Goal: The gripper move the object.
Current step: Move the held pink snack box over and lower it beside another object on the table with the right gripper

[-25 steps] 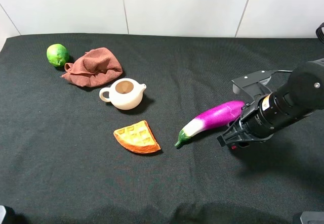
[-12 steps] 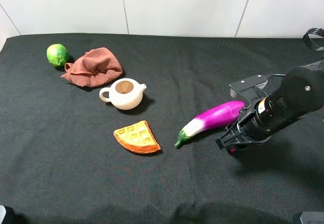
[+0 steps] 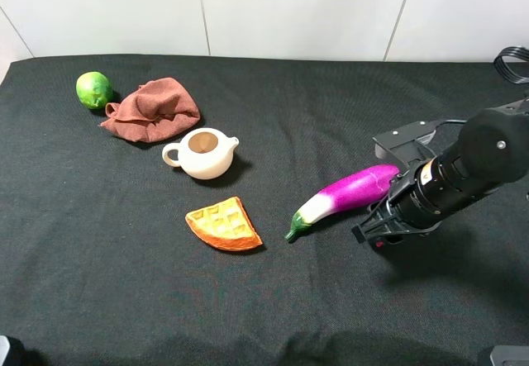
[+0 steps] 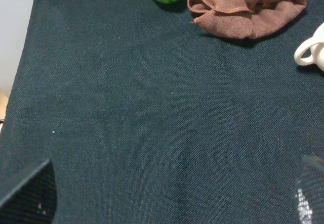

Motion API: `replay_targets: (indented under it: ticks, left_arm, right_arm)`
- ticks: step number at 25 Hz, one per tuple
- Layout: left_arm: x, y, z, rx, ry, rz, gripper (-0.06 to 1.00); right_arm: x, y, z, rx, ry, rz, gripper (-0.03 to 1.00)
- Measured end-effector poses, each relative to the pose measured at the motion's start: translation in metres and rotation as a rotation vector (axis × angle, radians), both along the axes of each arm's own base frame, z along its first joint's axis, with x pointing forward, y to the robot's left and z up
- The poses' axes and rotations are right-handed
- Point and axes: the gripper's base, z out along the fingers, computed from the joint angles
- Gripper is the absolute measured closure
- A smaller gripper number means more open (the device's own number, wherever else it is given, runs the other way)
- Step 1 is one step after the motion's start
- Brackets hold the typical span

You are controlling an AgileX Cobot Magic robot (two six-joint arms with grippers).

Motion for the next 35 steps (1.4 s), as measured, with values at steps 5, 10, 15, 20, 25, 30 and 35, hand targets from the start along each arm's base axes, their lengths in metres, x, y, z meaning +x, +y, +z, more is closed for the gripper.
replay_targets:
  ticks: [5,10,15,20,25,30,35]
  left_arm:
    - [0.0,0.0,0.0,0.0,0.0,0.0,-0.05]
    - [0.0,0.0,0.0,0.0,0.0,0.0,-0.05]
    - [0.0,0.0,0.0,0.0,0.0,0.0,-0.05]
    - [0.0,0.0,0.0,0.0,0.0,0.0,-0.05]
    - [0.0,0.0,0.0,0.0,0.0,0.0,-0.05]
    - [0.0,0.0,0.0,0.0,0.0,0.0,-0.05]
    - [0.0,0.0,0.0,0.0,0.0,0.0,-0.05]
  right_arm:
    - [0.0002,0.0001,0.0,0.0,-0.003,0.004,0.62]
    - [0.0003,0.0001,0.0001,0.001,-0.005,0.006,0.62]
    - [0.0003,0.0001,0.0001,0.001,-0.005,0.006,0.62]
    - [0.0004,0.0002,0.0001,0.003,-0.004,-0.004,0.62]
    - [0.0004,0.0002,0.0001,0.003,-0.003,-0.008,0.62]
    - [0.0006,0.0002,0.0001,0.006,-0.002,-0.026,0.52]
    - [0.0008,-0.0001,0.0001,0.003,-0.006,-0.022,0.32]
